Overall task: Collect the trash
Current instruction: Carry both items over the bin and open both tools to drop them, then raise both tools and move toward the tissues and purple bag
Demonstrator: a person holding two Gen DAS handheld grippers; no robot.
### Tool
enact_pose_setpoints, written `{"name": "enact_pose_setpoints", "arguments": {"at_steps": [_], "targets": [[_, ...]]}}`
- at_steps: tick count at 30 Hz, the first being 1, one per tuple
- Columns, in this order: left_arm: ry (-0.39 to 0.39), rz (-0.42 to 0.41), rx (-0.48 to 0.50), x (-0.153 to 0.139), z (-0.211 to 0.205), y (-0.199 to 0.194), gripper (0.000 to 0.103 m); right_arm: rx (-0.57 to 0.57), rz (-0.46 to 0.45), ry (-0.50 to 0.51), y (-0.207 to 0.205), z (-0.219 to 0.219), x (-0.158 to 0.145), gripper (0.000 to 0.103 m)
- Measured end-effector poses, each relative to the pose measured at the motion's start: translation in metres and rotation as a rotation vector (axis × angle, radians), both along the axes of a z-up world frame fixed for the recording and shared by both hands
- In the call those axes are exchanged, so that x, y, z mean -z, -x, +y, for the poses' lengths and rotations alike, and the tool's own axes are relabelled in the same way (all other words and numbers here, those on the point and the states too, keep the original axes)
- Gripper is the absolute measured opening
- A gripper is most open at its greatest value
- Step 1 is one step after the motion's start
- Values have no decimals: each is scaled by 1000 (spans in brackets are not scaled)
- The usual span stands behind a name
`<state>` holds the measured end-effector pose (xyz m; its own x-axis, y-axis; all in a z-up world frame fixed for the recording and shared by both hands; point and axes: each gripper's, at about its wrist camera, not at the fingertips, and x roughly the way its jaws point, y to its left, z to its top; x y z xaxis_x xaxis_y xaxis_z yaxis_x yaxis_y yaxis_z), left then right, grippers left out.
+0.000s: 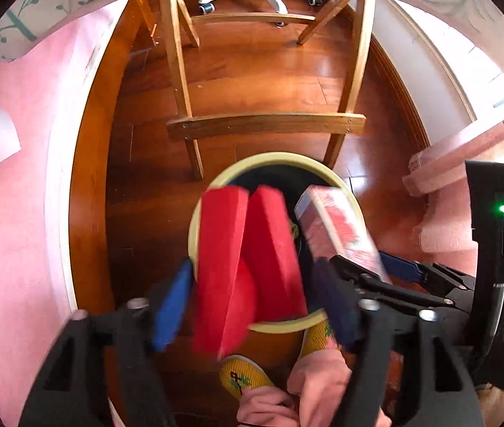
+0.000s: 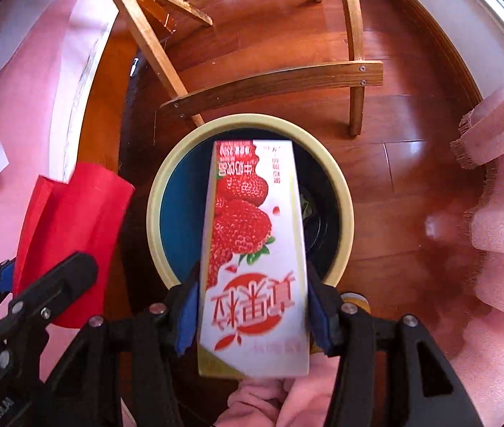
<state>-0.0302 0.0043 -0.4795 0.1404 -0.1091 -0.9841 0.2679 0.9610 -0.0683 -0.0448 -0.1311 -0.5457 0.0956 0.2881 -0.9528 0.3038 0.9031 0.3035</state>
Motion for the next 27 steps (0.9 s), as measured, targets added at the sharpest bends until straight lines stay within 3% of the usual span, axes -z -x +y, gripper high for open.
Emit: {"name": "enact_pose_setpoints", "arguments": {"at_steps": [1,2,5,12,18,27], "targets": [[4,-2,-13,-2,3,-3,87,8,-8,-4,-3,-3,1,69],[2,-8,-24,-3,5,-4,90,9,-20,-4,-5,-5,0,72],[-27,-19,-31,-8,5,-7,96,-6,-49,-6,-9,-4,-5,73],[-69,-47,-28,-39,12,-2,97,-11,-43,-10,-7,-1,-32,73],[-70,-88,-23,-99,14,9,97,-34,-41,-7,6,2,-85,73],[-23,-176,3,-221,34,24,97,-31,-116,5,26,7,-201,73]]}}
